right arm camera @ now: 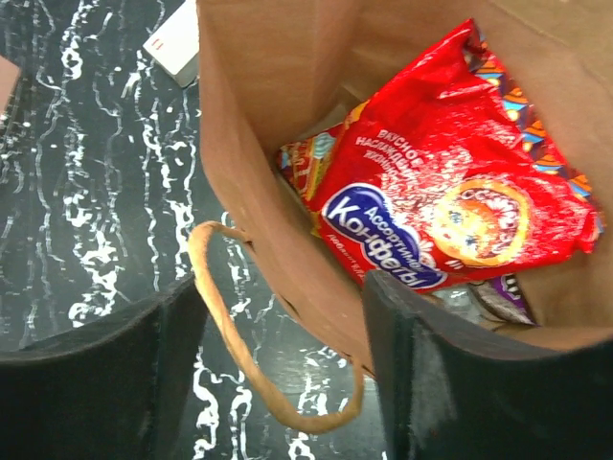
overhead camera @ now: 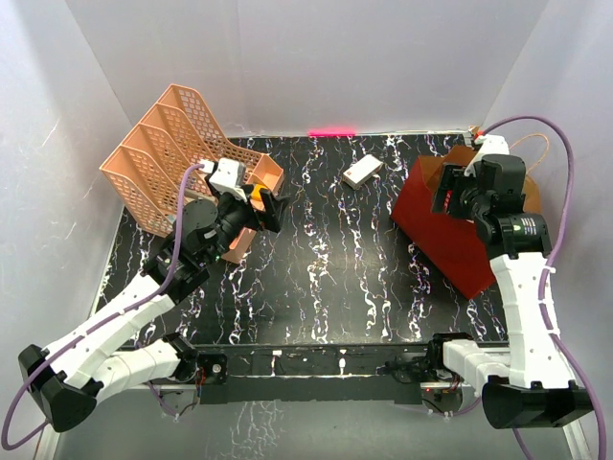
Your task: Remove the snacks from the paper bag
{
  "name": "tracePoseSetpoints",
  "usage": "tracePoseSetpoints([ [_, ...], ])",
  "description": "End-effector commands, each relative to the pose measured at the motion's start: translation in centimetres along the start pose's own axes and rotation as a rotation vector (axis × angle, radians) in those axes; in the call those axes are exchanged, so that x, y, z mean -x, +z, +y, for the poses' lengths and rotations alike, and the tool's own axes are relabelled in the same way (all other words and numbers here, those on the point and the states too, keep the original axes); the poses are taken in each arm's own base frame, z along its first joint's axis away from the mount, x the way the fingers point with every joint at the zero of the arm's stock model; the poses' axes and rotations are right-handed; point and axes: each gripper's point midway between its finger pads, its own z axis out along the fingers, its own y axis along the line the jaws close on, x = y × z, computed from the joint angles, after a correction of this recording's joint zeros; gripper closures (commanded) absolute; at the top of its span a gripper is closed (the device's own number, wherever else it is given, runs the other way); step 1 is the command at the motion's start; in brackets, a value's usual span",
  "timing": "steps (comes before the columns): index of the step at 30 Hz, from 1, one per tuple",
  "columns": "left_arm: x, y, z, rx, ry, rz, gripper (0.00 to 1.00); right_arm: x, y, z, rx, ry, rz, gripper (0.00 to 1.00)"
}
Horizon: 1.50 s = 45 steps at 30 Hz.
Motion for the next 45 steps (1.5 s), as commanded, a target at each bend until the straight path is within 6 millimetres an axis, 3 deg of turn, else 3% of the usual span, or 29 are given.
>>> tracePoseSetpoints([
  [1, 1.3, -0.2, -0.1, 0.006, 0.006, -0.059, 0.02, 1.7, 0.2, 1.7, 0.108, -0.04, -0.062, 0.41],
  [6, 1.0, 0.0, -0.1, 0.018, 0.008, -0.057, 0.02, 1.2, -0.6, 3.4, 0.216, -0.07, -0.054, 0.66],
  [10, 0.6, 0.4, -0.2, 0.016, 0.008, -0.045, 0.02, 1.4, -1.8, 5.9, 0.368, -0.091, -0.067, 0.83],
  [13, 0.4, 0.5, -0.2, 0.014, 0.006, -0.04, 0.02, 1.4, -2.1, 7.5, 0.46, -0.091, -0.051, 0.9],
  [17, 0.2, 0.7, 0.0, 0.027, 0.009, -0.036, 0.02, 1.6, -2.3, 9.5, 0.585, -0.077, -0.029, 0.92],
  [21, 0.3, 0.6, -0.1, 0.021, 0.007, -0.039, 0.02, 1.6, -2.5, 13.0, 0.695, -0.064, -0.009, 0.92],
  [33, 0.6, 0.4, 0.7, 0.066, -0.002, -0.045, 0.01, 0.2, -3.6, 27.2, 0.855, -0.092, 0.033, 0.92],
  [40, 1.7, -0.6, 3.1, 0.21, -0.04, -0.08, 0.02, -0.8, -5.0, 36.1, 0.932, -0.13, 0.044, 0.92],
  [43, 2.8, -1.5, 4.8, 0.333, -0.089, -0.06, 0.02, -1.0, -5.3, 38.2, 0.965, -0.117, 0.062, 0.91],
  [45, 3.3, -2.2, 5.4, 0.399, -0.134, -0.025, 0.01, -1.1, -5.4, 38.5, 0.97, -0.117, 0.069, 0.88],
])
